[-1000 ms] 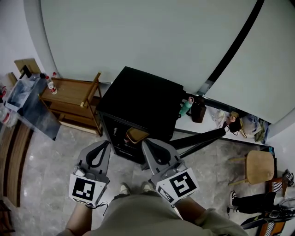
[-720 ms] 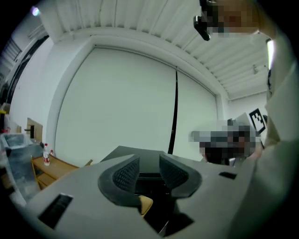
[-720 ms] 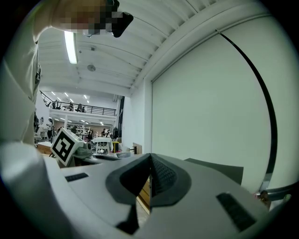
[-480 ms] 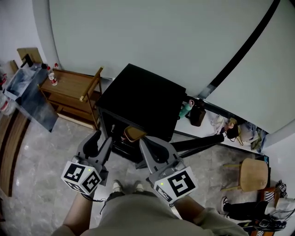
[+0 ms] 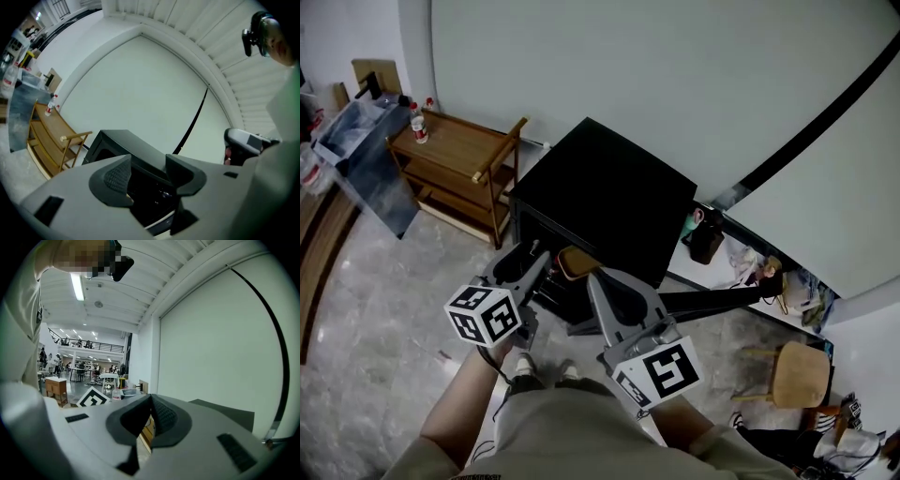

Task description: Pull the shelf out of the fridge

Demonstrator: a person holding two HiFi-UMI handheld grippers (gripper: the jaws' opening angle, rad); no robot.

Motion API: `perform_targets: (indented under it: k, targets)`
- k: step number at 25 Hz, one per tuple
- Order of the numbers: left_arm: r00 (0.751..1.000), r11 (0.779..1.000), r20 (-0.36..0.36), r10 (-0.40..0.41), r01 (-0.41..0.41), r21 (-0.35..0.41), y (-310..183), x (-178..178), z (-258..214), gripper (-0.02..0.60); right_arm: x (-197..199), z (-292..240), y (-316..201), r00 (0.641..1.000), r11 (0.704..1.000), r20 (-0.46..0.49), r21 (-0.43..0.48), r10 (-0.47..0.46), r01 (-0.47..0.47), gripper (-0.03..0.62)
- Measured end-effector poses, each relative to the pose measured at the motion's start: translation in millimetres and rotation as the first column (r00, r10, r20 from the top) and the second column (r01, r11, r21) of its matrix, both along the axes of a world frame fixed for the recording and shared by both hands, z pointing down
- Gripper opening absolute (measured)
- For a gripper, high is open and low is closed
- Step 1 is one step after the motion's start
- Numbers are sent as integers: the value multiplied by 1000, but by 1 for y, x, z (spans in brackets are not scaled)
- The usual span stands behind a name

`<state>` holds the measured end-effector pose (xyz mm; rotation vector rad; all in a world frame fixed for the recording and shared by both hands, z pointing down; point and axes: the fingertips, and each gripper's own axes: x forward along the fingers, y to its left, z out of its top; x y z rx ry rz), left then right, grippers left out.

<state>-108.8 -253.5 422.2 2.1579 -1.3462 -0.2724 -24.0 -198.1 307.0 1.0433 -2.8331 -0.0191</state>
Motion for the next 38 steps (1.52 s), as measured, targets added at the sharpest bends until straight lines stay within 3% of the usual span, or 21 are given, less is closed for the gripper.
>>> perform_targets:
  k: [5, 12, 22, 27, 30, 34, 38]
  targets:
    - [990, 997, -138, 1, -12, -74, -20, 6, 40, 219, -12, 12, 1, 1000, 1000, -4, 15, -17, 17, -3]
    - [966, 989, -258, 5, -43, -142, -44, 20, 91, 230, -11, 38, 3, 1000, 999, 10, 52, 11, -11, -5]
    - [878, 966, -472, -79, -50, -254, -79, 34, 170, 241, 8, 81, 0, 998, 996, 9, 59, 66, -66, -5]
    - [854, 963, -512, -96, -51, -265, -99, 43, 197, 239, 10, 101, -1, 997, 996, 4, 52, 71, -72, -5]
    - [824, 965, -556, -107, -49, -258, -110, 45, 204, 239, 10, 112, -7, 997, 996, 5, 43, 72, -72, -5]
    - [814, 962, -572, -98, -70, -265, -121, 56, 217, 239, 13, 125, -12, 997, 996, 28, 35, 78, -79, -3]
    - [786, 957, -601, -149, -38, -287, -132, 52, 232, 239, 11, 137, -15, 997, 997, 27, 23, 67, -68, -3]
